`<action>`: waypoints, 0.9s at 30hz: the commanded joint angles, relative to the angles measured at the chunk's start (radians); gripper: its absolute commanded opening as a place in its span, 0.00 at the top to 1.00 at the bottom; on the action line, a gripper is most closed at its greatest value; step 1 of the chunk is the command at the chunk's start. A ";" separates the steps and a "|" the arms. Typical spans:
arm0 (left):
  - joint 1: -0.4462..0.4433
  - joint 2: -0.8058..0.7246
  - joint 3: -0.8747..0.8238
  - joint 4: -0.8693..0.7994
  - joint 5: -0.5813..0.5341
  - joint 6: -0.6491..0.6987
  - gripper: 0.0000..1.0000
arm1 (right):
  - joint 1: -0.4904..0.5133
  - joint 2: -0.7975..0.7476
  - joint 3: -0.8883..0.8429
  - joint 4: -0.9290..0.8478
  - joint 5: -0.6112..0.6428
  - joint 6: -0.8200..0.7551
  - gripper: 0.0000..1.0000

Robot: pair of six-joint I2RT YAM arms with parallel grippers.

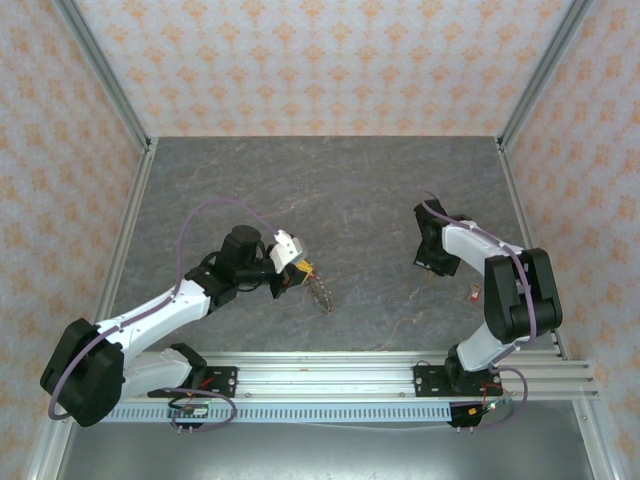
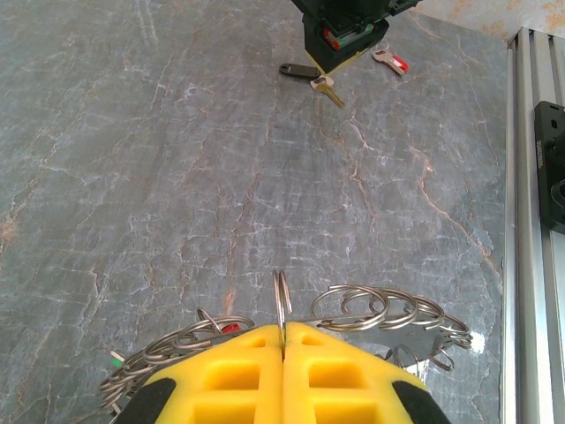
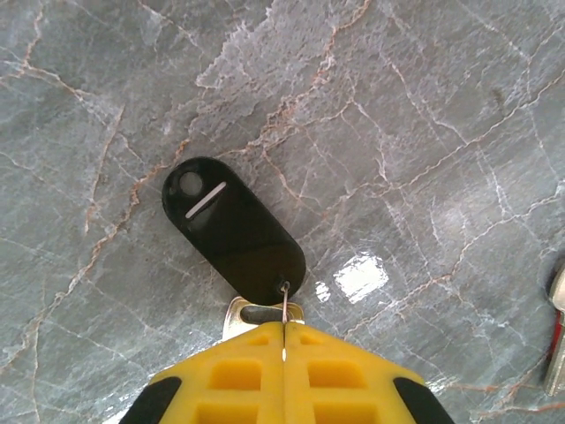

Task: Put the keys on the keyring

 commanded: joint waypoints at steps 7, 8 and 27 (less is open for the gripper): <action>-0.006 -0.024 0.008 0.005 0.019 0.009 1.00 | 0.005 0.008 0.028 -0.005 0.047 -0.026 0.78; -0.006 -0.025 0.008 0.003 0.018 0.010 1.00 | 0.005 0.020 0.033 -0.008 0.053 -0.027 0.76; -0.007 -0.032 0.009 -0.009 0.018 0.012 1.00 | 0.000 0.040 0.033 -0.004 0.067 -0.032 0.83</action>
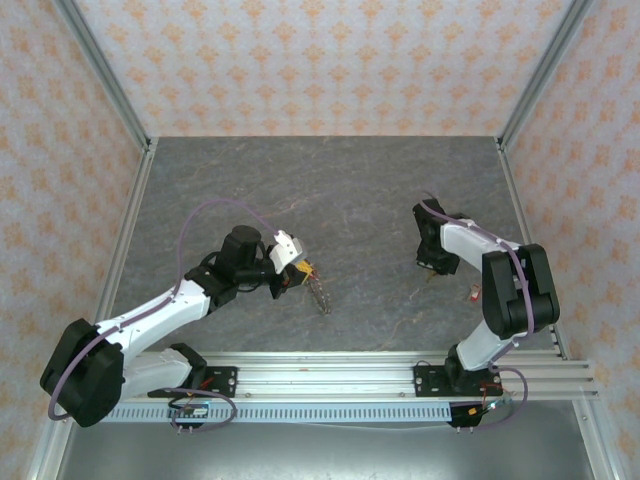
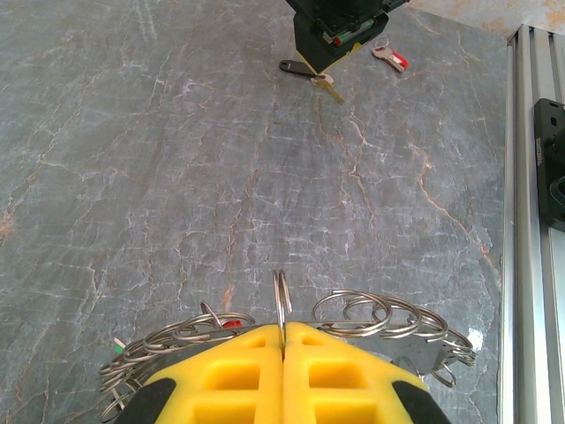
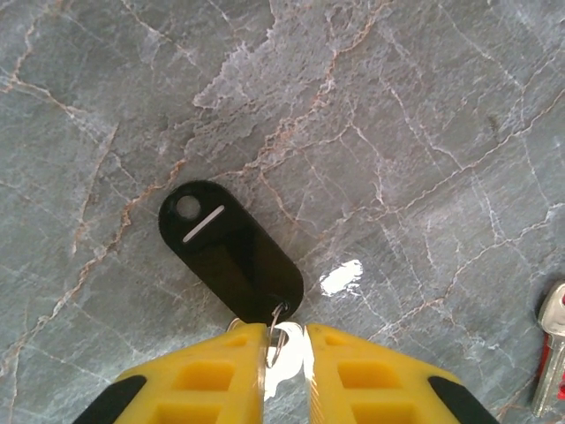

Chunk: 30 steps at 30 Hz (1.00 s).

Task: Put the keys on the keyring

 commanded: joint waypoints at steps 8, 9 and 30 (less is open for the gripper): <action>-0.006 -0.031 0.009 -0.002 0.018 0.010 1.00 | -0.002 0.009 0.010 0.005 0.025 0.007 0.84; -0.007 -0.031 0.009 -0.002 0.019 0.012 1.00 | -0.002 0.011 0.011 0.008 0.024 0.009 0.85; -0.006 -0.031 0.011 -0.004 0.021 0.012 1.00 | -0.003 0.028 0.018 0.029 0.041 -0.007 0.92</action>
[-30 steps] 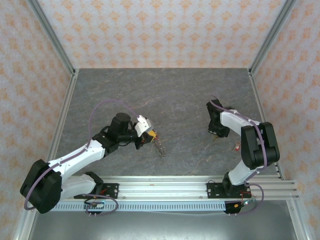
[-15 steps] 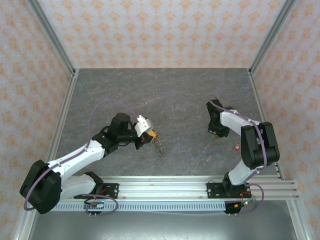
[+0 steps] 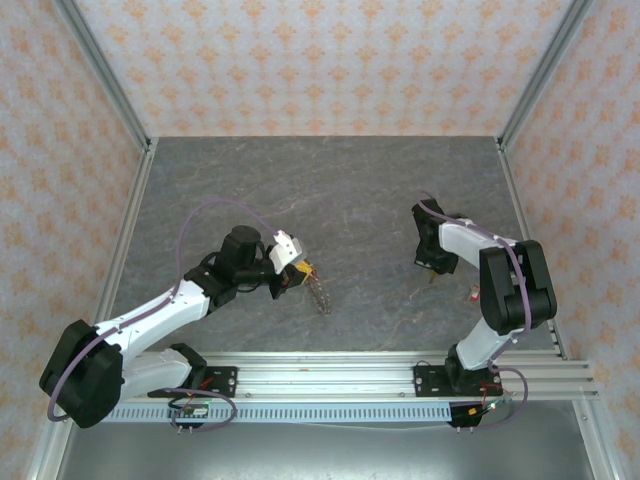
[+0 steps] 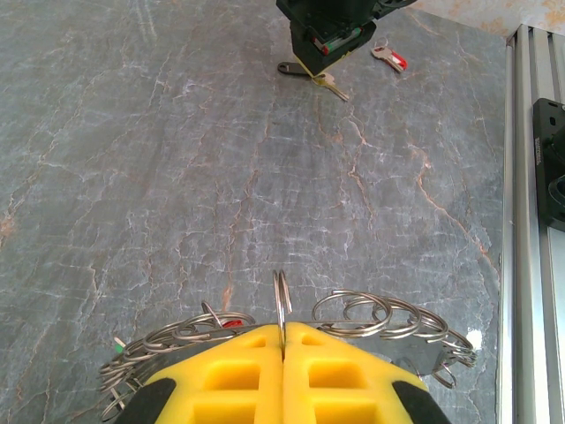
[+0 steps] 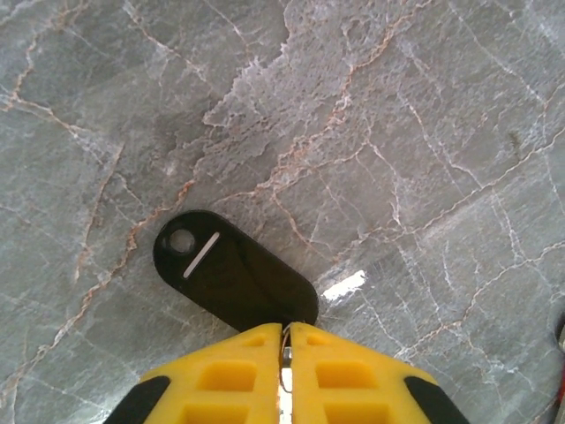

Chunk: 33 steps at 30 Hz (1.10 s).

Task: Put the keys on the keyring

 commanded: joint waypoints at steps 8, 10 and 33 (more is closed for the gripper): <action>-0.006 -0.022 0.011 0.005 0.024 0.012 1.00 | 0.017 -0.148 -0.023 0.040 -0.075 -0.086 0.96; -0.006 -0.020 0.010 0.010 0.028 0.012 1.00 | 0.035 -0.242 -0.062 0.115 -0.189 -0.145 0.96; -0.009 -0.019 -0.017 0.128 0.102 -0.017 1.00 | 0.344 -0.712 -0.372 0.720 -0.943 -0.866 1.00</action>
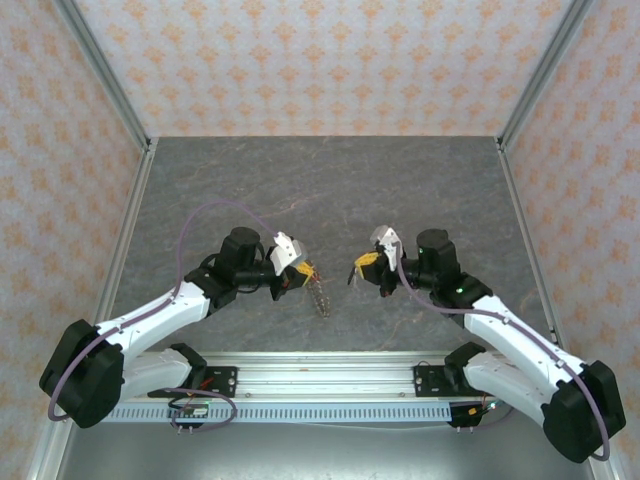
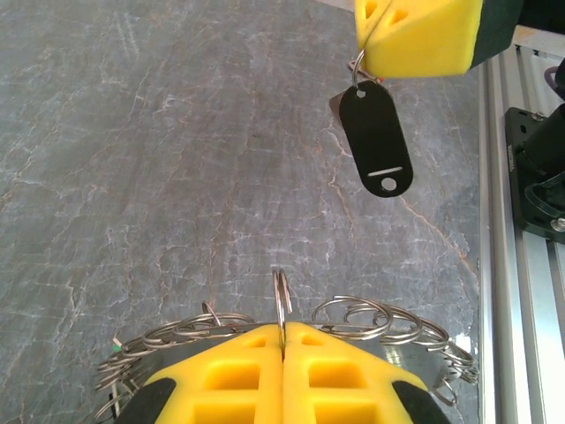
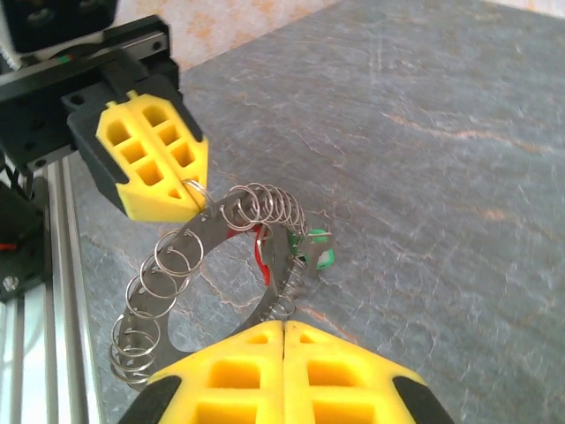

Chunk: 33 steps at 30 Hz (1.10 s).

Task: Put the keys on the keyring

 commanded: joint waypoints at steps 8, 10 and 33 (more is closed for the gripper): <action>-0.018 0.029 0.043 0.073 0.062 0.005 1.00 | 0.051 0.127 0.091 0.107 -0.101 -0.181 1.00; -0.018 0.041 0.055 0.071 0.064 0.008 1.00 | 0.062 0.158 0.109 0.117 -0.126 -0.185 1.00; -0.022 0.067 0.071 0.052 0.070 0.029 1.00 | 0.127 0.375 0.213 0.182 -0.271 -0.174 1.00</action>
